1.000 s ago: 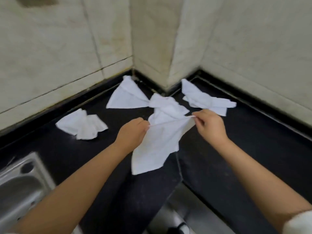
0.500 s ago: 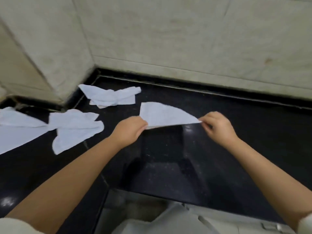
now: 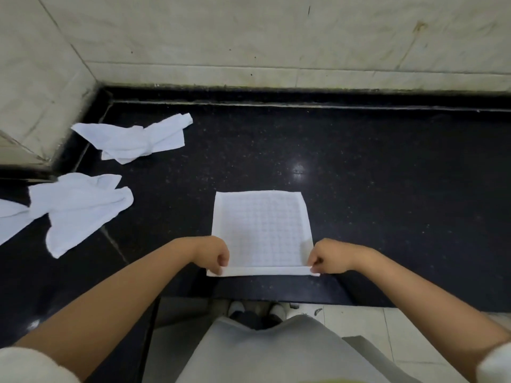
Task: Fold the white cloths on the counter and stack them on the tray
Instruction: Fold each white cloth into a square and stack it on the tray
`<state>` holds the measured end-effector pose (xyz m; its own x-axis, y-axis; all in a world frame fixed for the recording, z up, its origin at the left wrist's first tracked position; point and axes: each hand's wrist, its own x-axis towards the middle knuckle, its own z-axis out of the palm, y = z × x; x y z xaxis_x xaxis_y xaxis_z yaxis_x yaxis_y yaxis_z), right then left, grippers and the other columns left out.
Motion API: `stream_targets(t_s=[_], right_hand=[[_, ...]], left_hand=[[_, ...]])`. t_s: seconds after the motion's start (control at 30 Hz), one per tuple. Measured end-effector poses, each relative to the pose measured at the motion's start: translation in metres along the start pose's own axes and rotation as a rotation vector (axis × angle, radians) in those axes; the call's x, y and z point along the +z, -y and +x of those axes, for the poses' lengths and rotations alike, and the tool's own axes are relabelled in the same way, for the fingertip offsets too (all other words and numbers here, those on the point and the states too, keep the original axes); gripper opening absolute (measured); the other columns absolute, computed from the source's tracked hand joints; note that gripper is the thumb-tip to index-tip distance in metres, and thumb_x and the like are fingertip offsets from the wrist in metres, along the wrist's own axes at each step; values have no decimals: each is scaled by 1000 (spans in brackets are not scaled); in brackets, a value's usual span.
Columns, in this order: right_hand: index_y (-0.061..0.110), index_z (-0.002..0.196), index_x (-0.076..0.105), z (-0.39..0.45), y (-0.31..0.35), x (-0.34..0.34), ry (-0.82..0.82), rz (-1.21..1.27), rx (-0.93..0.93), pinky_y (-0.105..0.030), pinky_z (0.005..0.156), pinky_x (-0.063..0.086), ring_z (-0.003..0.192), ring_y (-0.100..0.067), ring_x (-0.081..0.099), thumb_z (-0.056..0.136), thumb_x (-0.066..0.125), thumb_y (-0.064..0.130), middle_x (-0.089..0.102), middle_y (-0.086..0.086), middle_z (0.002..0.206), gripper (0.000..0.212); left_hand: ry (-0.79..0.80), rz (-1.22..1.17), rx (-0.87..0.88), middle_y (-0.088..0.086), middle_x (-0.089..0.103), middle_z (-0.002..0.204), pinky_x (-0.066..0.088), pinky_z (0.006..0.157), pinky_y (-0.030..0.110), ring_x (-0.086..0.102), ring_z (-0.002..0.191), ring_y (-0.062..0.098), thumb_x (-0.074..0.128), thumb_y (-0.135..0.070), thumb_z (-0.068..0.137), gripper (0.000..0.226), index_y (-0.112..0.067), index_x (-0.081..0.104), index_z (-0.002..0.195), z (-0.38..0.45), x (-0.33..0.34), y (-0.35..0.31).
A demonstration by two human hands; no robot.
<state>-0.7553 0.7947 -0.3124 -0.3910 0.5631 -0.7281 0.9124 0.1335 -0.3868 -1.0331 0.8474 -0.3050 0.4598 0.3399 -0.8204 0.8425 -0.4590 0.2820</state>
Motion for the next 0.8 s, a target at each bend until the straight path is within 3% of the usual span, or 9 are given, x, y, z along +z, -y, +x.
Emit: stream_targets(t_s=[0.1,0.17,0.23,0.3,0.33,0.43,0.63,0.8], right_hand=[[23,55,47,2,5,-8,101,25,44,-18,58,37,53,-4,45,90,51,12,49,7,56,36],[19,52,42,6,7,-17,87,-23,58,-19,55,35,53,-8,44,88,48,8,45,6,54,39],[15,53,42,8,11,-28,-33,-71,61,-26,60,35,58,-16,42,87,47,6,43,2,56,35],[12,80,63,12,11,-40,-205,-56,90,-30,69,41,78,-22,54,88,46,8,60,-2,79,19],[11,95,64,15,10,-45,-286,-51,133,-30,71,42,88,-24,57,89,46,10,63,-5,92,19],[8,97,64,28,7,-54,-492,-24,231,-33,66,45,88,-27,61,87,46,9,67,-8,98,21],[7,95,69,53,2,-56,-763,92,322,-34,75,50,93,-26,59,89,47,7,66,-10,100,23],[7,97,70,68,3,-54,-820,79,345,-35,79,49,100,-27,56,89,48,6,65,-10,104,24]], left_hand=[[65,-24,5,-3,54,92,39,71,20,50,83,12,58,-18,89,15,-9,63,101,-4,-4,6],[20,-61,5,-1,57,86,39,64,18,51,75,10,54,-18,91,11,-11,62,90,-6,-13,13],[-138,-100,-10,-1,57,84,38,64,16,52,75,11,51,-17,93,16,-8,63,90,-7,-23,22],[-357,-141,-44,1,59,91,42,70,19,56,86,15,49,-16,93,19,-5,65,98,-3,-32,33],[-455,-172,-66,4,61,99,44,77,23,57,94,19,49,-15,93,21,-5,64,104,1,-35,38],[-671,-266,-136,7,62,116,45,90,31,58,105,22,47,-15,95,26,-11,59,117,9,-44,40],[-815,-272,-231,10,65,105,45,76,30,60,94,23,46,-19,95,22,-10,59,110,32,-48,46],[-898,-211,-236,8,62,108,44,79,31,56,100,22,48,-18,94,21,-9,63,106,42,-44,54]])
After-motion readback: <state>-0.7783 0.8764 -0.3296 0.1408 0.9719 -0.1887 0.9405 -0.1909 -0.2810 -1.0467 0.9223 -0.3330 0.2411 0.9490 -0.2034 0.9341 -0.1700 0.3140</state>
